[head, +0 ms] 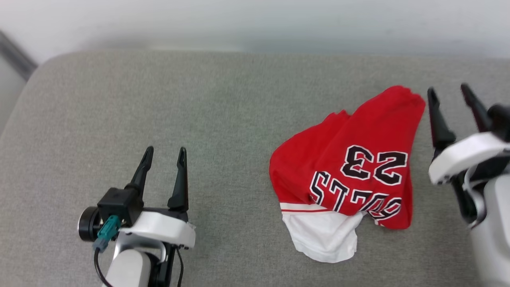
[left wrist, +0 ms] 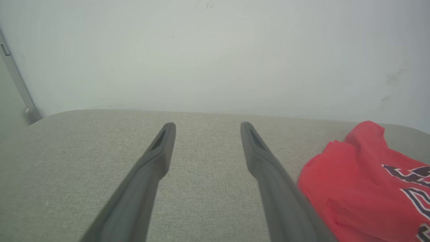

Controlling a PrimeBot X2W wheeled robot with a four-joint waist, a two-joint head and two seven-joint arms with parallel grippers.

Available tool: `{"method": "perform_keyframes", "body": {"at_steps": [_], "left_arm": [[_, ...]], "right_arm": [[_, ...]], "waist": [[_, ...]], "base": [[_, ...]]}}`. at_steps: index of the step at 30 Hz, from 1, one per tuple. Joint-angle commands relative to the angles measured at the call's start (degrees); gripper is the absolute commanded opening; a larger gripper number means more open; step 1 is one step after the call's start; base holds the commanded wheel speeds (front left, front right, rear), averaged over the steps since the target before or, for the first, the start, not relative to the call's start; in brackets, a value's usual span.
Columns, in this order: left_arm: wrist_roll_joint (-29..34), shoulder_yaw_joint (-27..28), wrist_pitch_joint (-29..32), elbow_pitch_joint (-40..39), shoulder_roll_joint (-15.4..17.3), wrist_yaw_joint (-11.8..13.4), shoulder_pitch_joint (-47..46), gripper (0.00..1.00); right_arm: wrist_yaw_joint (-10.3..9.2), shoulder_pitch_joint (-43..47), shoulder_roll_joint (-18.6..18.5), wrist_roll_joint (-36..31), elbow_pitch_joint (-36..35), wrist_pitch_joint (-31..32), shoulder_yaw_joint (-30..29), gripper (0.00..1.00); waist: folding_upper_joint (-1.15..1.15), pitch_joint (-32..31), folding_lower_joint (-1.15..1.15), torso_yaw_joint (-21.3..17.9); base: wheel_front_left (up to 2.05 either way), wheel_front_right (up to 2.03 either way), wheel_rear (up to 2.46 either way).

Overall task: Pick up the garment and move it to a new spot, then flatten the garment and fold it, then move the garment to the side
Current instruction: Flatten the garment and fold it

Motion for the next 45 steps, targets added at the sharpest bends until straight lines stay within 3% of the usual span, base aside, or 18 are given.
{"method": "perform_keyframes", "body": {"at_steps": [1,15,25,34,38,39,45], "left_arm": [[-0.3,0.2,-0.1,0.2,0.4,0.1,1.0,1.0],[-1.4,0.3,2.1,1.1,1.7,1.1,6.5,1.0],[-1.4,-2.1,7.2,0.1,2.4,-0.1,5.9,1.0],[-2.2,-16.8,27.5,-3.4,3.9,-5.9,-0.4,1.0],[-5.5,-27.5,34.9,-4.2,6.6,-6.3,-4.0,1.0],[-5.5,-27.5,34.9,-4.2,6.6,-6.3,-4.0,1.0],[-12.1,-40.9,41.5,-4.6,12.2,-6.3,-11.5,1.0]], "right_arm": [[-0.02,2.3,0.7,-0.1,-1.3,0.1,-0.1,1.0],[-0.02,29.9,8.6,-2.6,-25.7,8.9,-2.1,1.0],[-0.02,37.4,10.9,-2.7,-35.4,13.4,-2.9,1.0],[-0.02,36.1,11.3,-3.8,-38.1,13.7,-2.5,1.0],[-0.02,35.1,11.3,-3.7,-38.3,13.4,-1.9,1.0],[-0.02,35.1,11.3,-3.7,-38.3,13.4,-1.9,1.0],[-0.02,33.4,11.4,-3.3,-38.8,13.0,-1.2,1.0]], "waist": [[0.0,-2.4,0.0,-1.3],[0.0,-8.5,0.0,-3.3],[0.0,-8.7,0.0,-4.4],[0.0,-5.1,0.0,-4.5],[0.0,-3.4,0.0,-5.4],[0.0,-3.4,0.0,-5.4],[0.0,0.0,0.0,-6.8]], "base": [[0.0,0.0,0.0],[0.0,0.0,0.0],[0.0,0.0,0.0],[0.0,0.0,0.0],[0.0,0.0,0.0],[0.0,0.0,0.0],[0.0,0.0,0.0]]}}
